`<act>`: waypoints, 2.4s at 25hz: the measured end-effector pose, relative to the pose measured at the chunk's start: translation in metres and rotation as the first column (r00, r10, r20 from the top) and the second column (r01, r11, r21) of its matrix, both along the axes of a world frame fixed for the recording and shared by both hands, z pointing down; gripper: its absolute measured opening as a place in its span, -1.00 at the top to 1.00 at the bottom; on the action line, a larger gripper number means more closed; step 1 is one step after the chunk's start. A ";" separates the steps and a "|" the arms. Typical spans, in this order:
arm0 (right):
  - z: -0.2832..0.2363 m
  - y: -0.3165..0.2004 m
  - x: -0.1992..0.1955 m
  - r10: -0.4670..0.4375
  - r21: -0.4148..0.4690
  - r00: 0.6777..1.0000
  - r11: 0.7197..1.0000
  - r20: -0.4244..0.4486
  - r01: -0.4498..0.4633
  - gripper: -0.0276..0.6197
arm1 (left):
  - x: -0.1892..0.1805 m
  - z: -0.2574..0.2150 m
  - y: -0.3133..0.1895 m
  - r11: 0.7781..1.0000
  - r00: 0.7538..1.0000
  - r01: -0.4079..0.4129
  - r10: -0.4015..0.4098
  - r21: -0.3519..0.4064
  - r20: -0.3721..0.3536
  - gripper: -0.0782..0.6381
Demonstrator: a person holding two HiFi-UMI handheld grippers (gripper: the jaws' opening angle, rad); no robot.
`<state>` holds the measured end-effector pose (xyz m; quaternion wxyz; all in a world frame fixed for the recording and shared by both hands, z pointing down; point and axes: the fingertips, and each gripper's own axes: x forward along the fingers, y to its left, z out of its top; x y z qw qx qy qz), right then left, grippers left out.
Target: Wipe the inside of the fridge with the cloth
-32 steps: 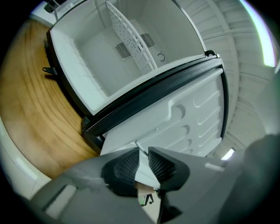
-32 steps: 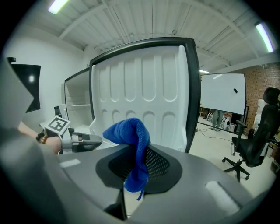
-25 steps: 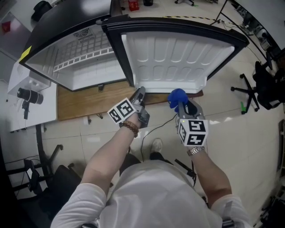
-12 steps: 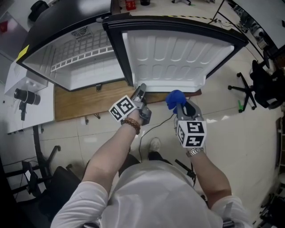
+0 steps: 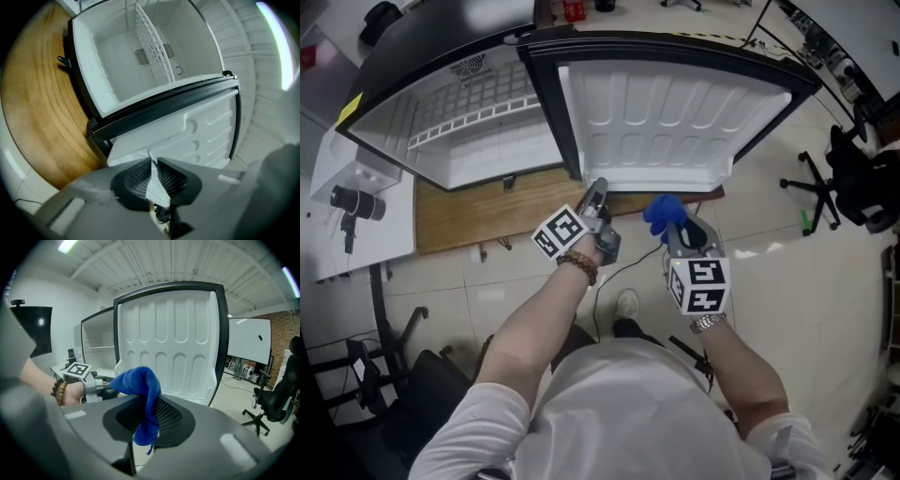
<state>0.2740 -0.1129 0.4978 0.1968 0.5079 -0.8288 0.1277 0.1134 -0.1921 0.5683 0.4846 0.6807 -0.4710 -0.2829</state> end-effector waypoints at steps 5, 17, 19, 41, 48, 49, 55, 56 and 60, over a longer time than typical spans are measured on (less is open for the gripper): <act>0.002 0.005 -0.006 -0.018 -0.004 1.000 1.000 -0.003 0.018 0.75 | 0.002 -0.003 0.010 0.999 1.000 -0.023 0.023 0.039 0.000 0.67; 0.002 0.008 -0.039 -0.078 0.008 0.997 0.997 0.025 0.078 0.75 | 0.003 -0.034 0.030 0.983 0.993 -0.120 0.122 0.140 -0.007 0.64; 0.005 0.008 -0.048 -0.090 0.007 0.995 0.996 0.031 0.090 0.75 | 0.001 -0.041 0.030 0.980 0.991 -0.132 0.134 0.147 0.000 0.64; 0.054 -0.080 -0.130 -0.120 0.008 0.983 0.993 0.137 0.120 0.75 | -0.003 -0.070 0.019 0.976 0.982 -0.188 0.191 0.107 -0.011 0.68; 0.077 -0.103 -0.132 -0.105 -0.023 0.985 0.994 0.135 0.109 0.75 | -0.009 -0.063 0.023 0.978 0.979 -0.200 0.197 0.062 0.046 0.69; 0.079 -0.105 -0.128 -0.095 -0.024 0.987 0.995 0.128 0.098 0.75 | -0.013 -0.059 0.023 0.981 0.979 -0.192 0.188 0.035 0.081 0.69; 0.083 -0.110 -0.100 -0.039 -0.026 0.994 0.999 0.103 0.042 0.75 | 0.003 -0.075 0.024 0.979 0.974 -0.183 0.194 0.092 -0.118 0.70; 0.082 -0.110 -0.094 -0.027 -0.028 0.994 0.999 0.103 0.030 0.75 | 0.003 -0.076 0.024 0.979 0.974 -0.182 0.193 0.095 -0.119 0.70; 0.081 -0.113 -0.070 0.019 -0.031 0.995 0.999 0.099 -0.016 0.75 | 0.001 -0.075 0.024 0.981 0.977 -0.174 0.183 0.091 -0.109 0.70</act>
